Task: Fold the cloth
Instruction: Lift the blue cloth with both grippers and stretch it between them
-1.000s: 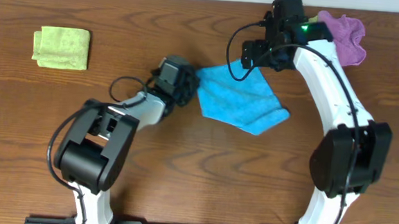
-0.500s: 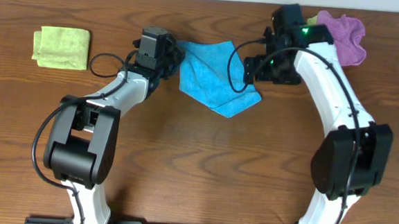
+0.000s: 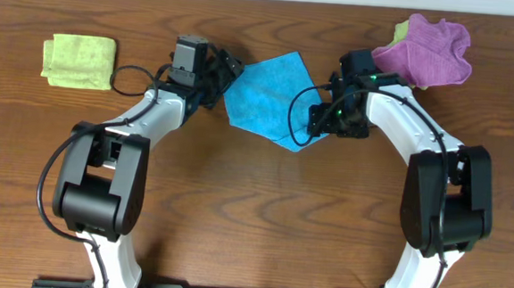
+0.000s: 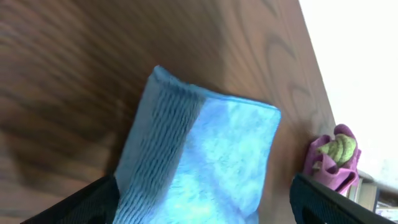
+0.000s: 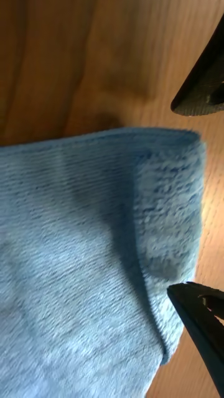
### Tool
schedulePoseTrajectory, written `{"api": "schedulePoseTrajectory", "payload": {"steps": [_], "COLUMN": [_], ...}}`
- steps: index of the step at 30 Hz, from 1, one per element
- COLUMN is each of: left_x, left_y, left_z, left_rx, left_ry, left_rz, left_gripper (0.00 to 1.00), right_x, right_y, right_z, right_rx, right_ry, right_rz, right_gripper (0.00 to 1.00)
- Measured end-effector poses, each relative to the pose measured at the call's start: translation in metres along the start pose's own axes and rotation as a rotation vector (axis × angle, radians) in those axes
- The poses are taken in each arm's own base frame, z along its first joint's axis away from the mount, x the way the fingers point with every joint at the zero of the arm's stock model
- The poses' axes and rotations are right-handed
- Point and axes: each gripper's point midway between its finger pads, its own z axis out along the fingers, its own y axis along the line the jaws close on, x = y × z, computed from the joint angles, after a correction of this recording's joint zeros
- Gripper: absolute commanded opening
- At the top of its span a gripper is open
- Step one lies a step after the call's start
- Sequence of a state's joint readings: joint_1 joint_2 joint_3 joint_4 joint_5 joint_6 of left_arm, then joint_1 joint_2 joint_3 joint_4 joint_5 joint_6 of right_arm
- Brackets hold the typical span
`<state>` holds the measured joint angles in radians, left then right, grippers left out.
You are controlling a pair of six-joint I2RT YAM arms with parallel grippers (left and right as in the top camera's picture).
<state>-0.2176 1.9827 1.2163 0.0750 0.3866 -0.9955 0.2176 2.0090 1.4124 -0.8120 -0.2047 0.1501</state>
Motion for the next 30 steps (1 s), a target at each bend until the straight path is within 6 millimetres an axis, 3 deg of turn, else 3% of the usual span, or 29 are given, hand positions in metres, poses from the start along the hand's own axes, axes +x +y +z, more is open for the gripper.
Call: {"api": "schedulePoseTrajectory", "payload": {"steps": [8,12,15,23,28,30], "left_x": [-0.011,-0.017,-0.02,-0.004,0.009,0.013], "left_y": [0.008,0.012,0.015,0.03,0.04,0.043], "left_z": [-0.008,-0.013,-0.016,-0.02,-0.023,-0.024], "left_rx": [0.022,0.04,0.044,-0.004,-0.038,-0.051], "left_ry": [0.04,0.061,0.074,0.162,0.22,0.233], "left_rz": [-0.001,-0.01,-0.024,-0.054,-0.068,-0.07], "left_gripper": [0.9,0.9,0.9,0.9,0.89,0.89], "right_x": [-0.019,-0.02,-0.017,-0.009,-0.005,-0.004], "right_y": [0.006,0.007,0.007,0.014,0.023,0.025], "right_z": [-0.001,-0.001,-0.001,0.0,0.002,0.003], "right_rx": [-0.029,-0.034,-0.036,-0.06,-0.067,-0.068], "right_ry": [-0.078,-0.081,-0.07,-0.036,-0.024,-0.02], "right_rz": [-0.031,-0.041,-0.042,-0.044,-0.065,-0.071], "right_gripper": [0.82,0.7,0.66,0.66,0.6,0.51]}}
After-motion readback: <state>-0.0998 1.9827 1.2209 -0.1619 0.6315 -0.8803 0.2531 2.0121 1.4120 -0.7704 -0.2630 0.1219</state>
